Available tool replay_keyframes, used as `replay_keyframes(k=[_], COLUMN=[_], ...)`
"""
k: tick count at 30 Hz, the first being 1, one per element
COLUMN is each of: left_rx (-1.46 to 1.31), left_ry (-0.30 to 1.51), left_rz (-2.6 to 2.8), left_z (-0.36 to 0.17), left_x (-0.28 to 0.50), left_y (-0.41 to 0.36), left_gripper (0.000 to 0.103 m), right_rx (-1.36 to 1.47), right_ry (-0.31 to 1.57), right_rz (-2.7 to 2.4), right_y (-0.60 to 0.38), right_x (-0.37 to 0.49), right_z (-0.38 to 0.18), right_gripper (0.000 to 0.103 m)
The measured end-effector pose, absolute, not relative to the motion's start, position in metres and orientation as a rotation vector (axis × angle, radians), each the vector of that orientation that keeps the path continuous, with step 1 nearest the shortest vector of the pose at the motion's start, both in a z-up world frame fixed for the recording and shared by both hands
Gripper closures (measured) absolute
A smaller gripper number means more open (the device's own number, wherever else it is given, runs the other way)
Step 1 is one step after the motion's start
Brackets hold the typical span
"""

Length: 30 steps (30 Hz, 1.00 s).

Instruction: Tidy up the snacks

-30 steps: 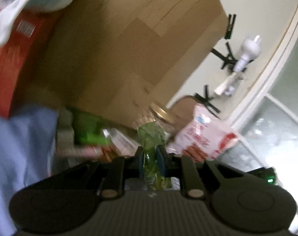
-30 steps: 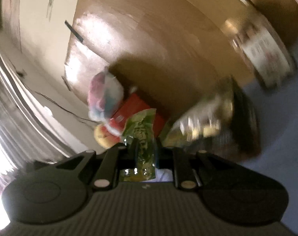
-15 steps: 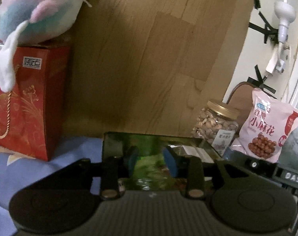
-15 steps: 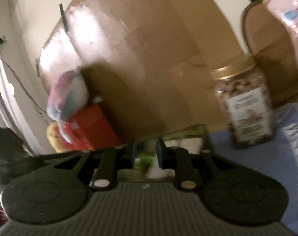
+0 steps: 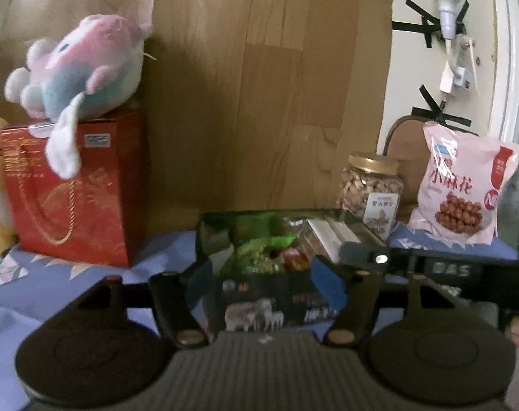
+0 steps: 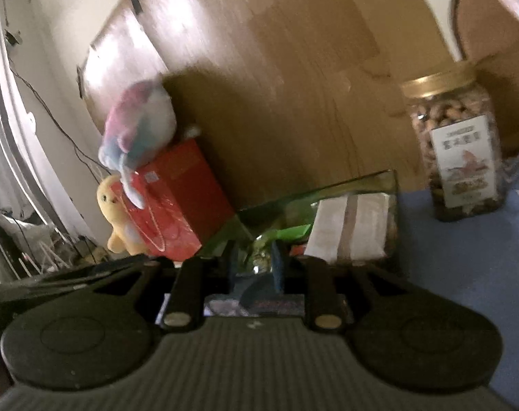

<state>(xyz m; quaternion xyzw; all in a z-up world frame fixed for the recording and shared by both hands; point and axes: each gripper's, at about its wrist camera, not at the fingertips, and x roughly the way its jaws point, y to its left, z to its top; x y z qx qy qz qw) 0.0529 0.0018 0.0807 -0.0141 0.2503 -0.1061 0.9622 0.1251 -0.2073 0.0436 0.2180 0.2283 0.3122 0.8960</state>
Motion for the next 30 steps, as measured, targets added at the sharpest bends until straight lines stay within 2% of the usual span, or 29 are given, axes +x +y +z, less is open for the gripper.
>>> replay_keyframes(k=[2, 4, 9, 14, 16, 18, 30], left_rx=[-0.029, -0.027, -0.029, -0.022, -0.018, -0.008, 0.049], left_ry=[0.512, 0.517, 0.559, 0.605, 0.621, 0.646, 0.665], left_rz=[-0.215, -0.219, -0.231, -0.226, -0.224, -0.218, -0.140], left_z=[0.079, 0.077, 0.071, 0.065, 0.062, 0.058, 0.040], left_x=[0.040, 0.028, 0.003, -0.019, -0.025, -0.031, -0.058], left_y=[0.000, -0.002, -0.010, -0.017, -0.018, -0.020, -0.018], left_gripper=[0.016, 0.014, 0.000, 0.000, 0.000, 0.000, 0.000], right_rx=[0.464, 0.471, 0.484, 0.532, 0.538, 0.543, 0.554], right_ry=[0.468, 0.472, 0.530, 0.590, 0.587, 0.576, 0.573], right_rz=[0.631, 0.607, 0.539, 0.509, 0.501, 0.493, 0.519], right_y=[-0.216, -0.223, -0.230, -0.241, -0.242, -0.242, -0.232], right_x=[0.103, 0.080, 0.035, 0.001, -0.008, -0.015, -0.037], right_z=[0.039, 0.037, 0.023, 0.013, 0.014, 0.014, 0.012], right_gripper=[0.074, 0.067, 0.056, 0.052, 0.041, 0.037, 0.036])
